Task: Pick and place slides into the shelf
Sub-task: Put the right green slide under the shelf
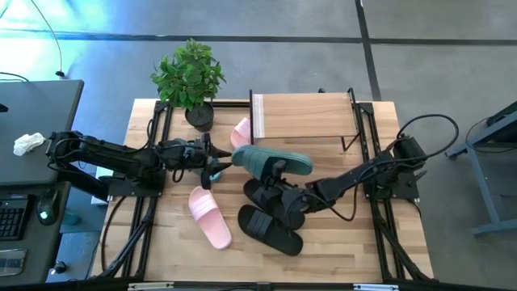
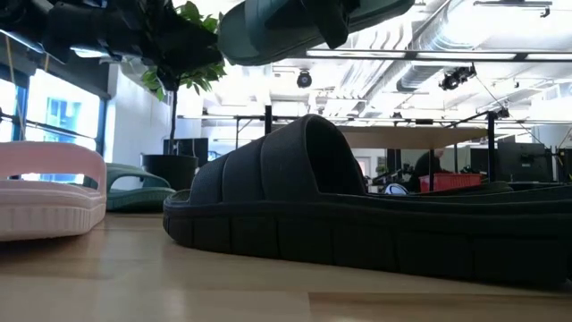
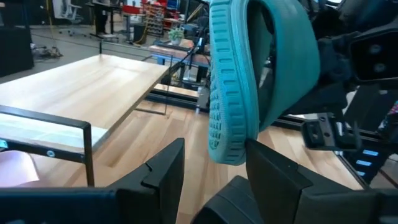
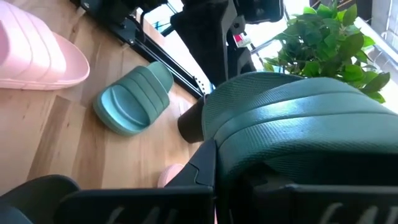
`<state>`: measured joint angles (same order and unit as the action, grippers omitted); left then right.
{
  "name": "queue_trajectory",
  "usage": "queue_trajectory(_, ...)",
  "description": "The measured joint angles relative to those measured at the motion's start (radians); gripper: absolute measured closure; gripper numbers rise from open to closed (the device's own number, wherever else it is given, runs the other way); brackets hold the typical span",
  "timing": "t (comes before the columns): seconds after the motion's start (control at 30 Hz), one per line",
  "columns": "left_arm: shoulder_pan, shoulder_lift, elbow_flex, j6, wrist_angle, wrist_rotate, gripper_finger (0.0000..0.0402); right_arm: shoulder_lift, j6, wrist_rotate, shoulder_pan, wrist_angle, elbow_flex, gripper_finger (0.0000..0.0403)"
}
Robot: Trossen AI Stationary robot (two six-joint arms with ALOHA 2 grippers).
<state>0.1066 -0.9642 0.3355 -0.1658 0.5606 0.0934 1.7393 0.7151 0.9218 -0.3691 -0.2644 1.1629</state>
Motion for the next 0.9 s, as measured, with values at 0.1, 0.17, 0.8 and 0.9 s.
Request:
queue_trajectory(0.1,0.000,0.000,0.000,-0.001,0.000,-0.031,0.0245,0.000,0.000,0.013,-0.002,0.010,0.000,0.0403)
queue_trajectory(0.17,-0.002,-0.001,0.000,-0.003,0.007,-0.061,0.0245,0.000,-0.001,0.011,-0.002,0.010,0.000,0.0403)
queue_trajectory(0.8,-0.002,0.000,0.000,-0.022,0.039,-0.028,0.0245,0.000,-0.019,-0.084,0.001,0.001,0.000,0.0403)
queue_trajectory(0.9,-0.002,-0.003,0.000,-0.022,0.039,-0.017,0.0245,0.000,-0.017,-0.090,0.001,-0.015,0.000,0.0403)
